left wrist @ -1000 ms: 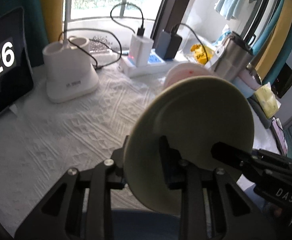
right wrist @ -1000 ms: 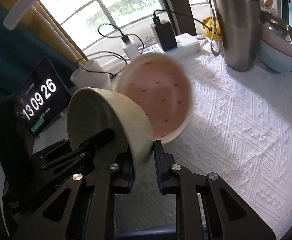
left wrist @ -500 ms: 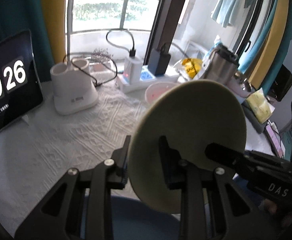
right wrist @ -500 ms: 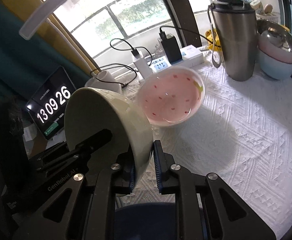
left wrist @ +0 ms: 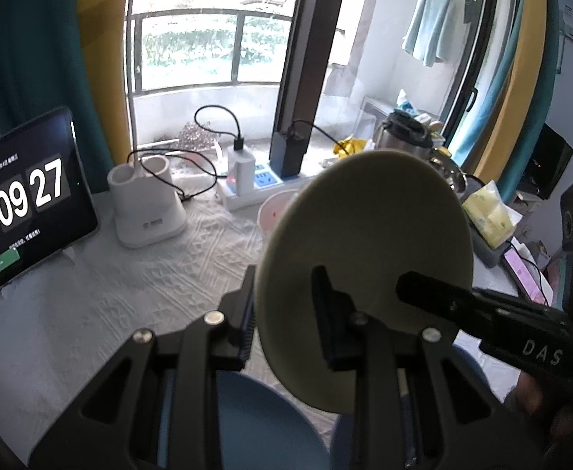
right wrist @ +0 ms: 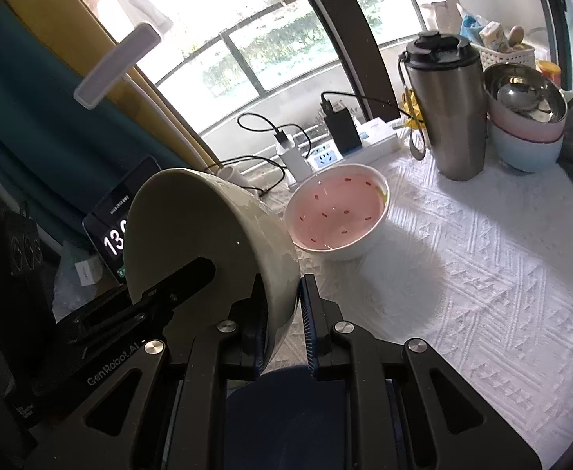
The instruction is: Organize plates and bowls
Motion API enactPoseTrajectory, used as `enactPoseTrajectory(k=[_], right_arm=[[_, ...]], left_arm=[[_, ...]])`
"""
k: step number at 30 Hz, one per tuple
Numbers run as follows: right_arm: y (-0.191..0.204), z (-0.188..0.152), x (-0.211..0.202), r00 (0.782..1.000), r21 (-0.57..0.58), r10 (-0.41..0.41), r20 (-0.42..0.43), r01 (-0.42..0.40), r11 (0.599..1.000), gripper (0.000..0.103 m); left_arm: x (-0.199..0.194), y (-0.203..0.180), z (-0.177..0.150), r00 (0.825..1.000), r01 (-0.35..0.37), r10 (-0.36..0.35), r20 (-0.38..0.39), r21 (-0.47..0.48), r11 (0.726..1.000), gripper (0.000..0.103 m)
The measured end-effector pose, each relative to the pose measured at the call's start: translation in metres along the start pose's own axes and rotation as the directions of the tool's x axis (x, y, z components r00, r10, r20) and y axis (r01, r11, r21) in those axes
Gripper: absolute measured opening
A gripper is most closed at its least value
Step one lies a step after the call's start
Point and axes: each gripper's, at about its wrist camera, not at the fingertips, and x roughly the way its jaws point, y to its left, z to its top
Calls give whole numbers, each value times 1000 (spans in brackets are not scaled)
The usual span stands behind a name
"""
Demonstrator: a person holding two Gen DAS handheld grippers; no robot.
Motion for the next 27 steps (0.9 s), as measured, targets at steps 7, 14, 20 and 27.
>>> enactPoseTrajectory(k=[7,14,20,27], right_arm=[[-3,-1,-20,1000,-4,15,21,-14,1000,18],[-12,-4,-40,999,-1,27,37,-27,1000,18],[-17,-8,-55,998,-7,37,46,-37,999,18],[-23,-16,-67,998,-6,52,40,-52,999,18]], left_arm=[[-13,-15,-3,1000,-2,1,12,4,1000,27],[-23,-33,-6,1000,-6,6,16,17,1000,27],[-34,-43,-10,999,-14,13,30,23,1000,27],[-40,-53,-20,1000,-20,20,21,17,1000,27]])
